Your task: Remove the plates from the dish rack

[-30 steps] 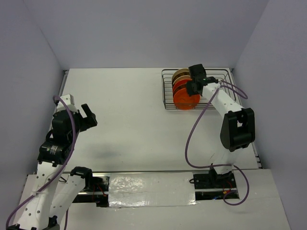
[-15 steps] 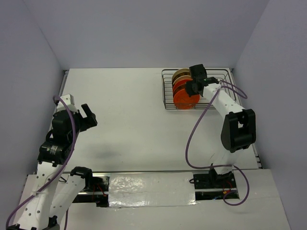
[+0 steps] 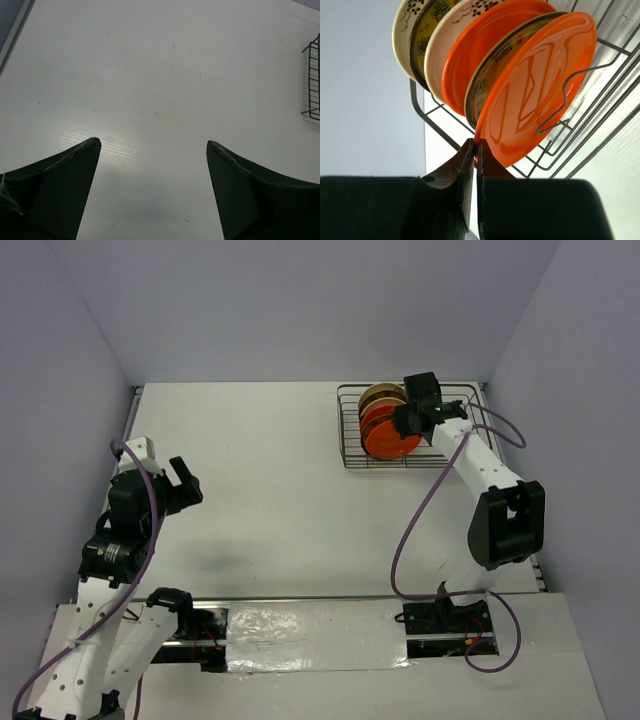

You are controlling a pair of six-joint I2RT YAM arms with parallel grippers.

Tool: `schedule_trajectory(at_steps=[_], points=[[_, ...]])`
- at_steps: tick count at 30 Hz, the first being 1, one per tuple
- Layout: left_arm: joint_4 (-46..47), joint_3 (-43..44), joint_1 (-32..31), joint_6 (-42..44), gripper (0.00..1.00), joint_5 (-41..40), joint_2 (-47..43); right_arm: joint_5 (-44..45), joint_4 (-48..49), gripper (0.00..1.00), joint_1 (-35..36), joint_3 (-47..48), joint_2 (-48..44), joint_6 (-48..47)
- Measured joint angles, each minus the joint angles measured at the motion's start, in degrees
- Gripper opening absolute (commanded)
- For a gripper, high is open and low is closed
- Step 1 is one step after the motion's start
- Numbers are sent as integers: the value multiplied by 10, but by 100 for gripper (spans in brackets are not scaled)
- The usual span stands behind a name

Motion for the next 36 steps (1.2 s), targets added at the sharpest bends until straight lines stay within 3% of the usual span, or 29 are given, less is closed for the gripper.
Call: schedule_trajectory(at_steps=[11, 15, 19, 25, 31, 36], points=[[0, 0, 0, 0, 99, -1, 0, -12, 11, 0, 0, 38, -49, -104], [0, 0, 0, 0, 100, -2, 0, -18, 16, 0, 7, 99, -66, -190], [-3, 2, 0, -1, 99, 0, 10, -30, 19, 0, 46, 157, -76, -338], [-36, 81, 0, -46, 99, 79, 78, -2, -4, 0, 237, 201, -80, -671], [-77, 222, 0, -174, 99, 148, 146, 26, 13, 0, 444, 7, -184, -954], [-55, 199, 0, -268, 97, 262, 156, 10, -1, 0, 562, -48, -231, -1094]])
